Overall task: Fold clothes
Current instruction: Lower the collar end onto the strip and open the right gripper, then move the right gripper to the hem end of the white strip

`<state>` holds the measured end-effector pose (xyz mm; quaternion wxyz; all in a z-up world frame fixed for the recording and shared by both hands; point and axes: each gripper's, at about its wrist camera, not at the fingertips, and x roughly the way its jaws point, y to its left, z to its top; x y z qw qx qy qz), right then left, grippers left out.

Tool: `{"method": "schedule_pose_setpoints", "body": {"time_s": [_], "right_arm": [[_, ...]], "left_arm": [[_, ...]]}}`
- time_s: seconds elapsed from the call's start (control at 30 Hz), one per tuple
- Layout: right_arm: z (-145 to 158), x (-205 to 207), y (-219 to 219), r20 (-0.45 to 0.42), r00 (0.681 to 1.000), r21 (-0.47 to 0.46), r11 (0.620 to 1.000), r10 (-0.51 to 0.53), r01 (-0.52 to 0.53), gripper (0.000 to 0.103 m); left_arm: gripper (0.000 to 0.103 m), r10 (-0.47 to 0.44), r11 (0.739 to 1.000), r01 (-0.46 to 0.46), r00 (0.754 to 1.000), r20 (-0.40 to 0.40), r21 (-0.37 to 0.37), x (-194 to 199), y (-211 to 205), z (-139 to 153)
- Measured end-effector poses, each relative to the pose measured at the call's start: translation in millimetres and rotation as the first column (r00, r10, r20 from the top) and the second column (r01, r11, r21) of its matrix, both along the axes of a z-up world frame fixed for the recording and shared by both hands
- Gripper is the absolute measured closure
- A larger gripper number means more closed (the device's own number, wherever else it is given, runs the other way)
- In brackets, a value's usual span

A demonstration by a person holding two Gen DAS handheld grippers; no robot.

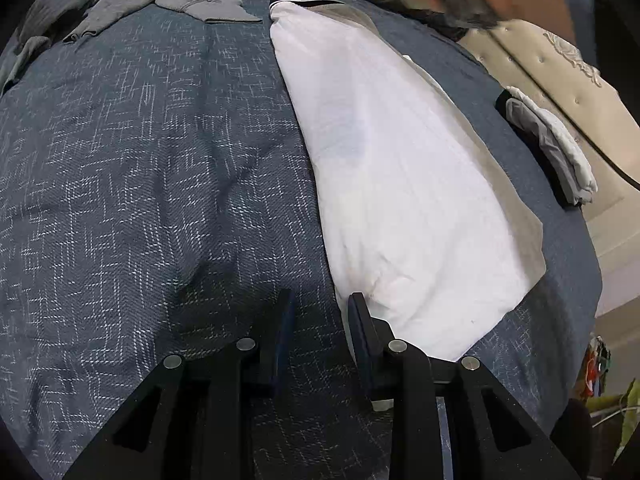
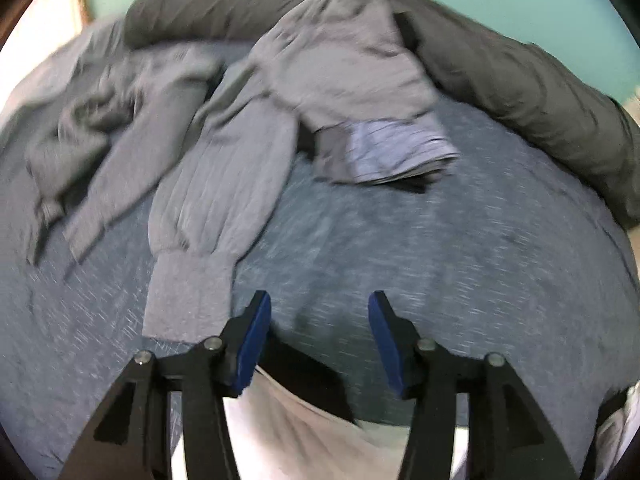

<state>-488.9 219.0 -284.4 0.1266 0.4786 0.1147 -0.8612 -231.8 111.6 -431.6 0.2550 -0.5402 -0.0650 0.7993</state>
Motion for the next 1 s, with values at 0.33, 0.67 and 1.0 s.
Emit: {"method": "schedule_pose_setpoints", "body": {"time_s": [0.33, 0.67, 1.0], "right_arm": [[-6, 47, 97, 0.09, 0.994, -0.052, 0.996, -0.063, 0.068, 0.052], [-59, 70, 105, 0.164, 0.986, 0.03, 0.999, -0.023, 0.019, 0.069], [-66, 61, 119, 0.08, 0.99, 0.097, 0.989, -0.119, 0.111, 0.102]], "left_arm": [[0.074, -0.003, 1.0, 0.003, 1.0, -0.005, -0.014, -2, 12, 9], [0.074, -0.006, 1.0, 0.006, 1.0, -0.008, -0.022, -4, 17, 8], [0.074, -0.018, 0.999, 0.017, 1.0, -0.019, -0.031, -4, 20, 8]]}}
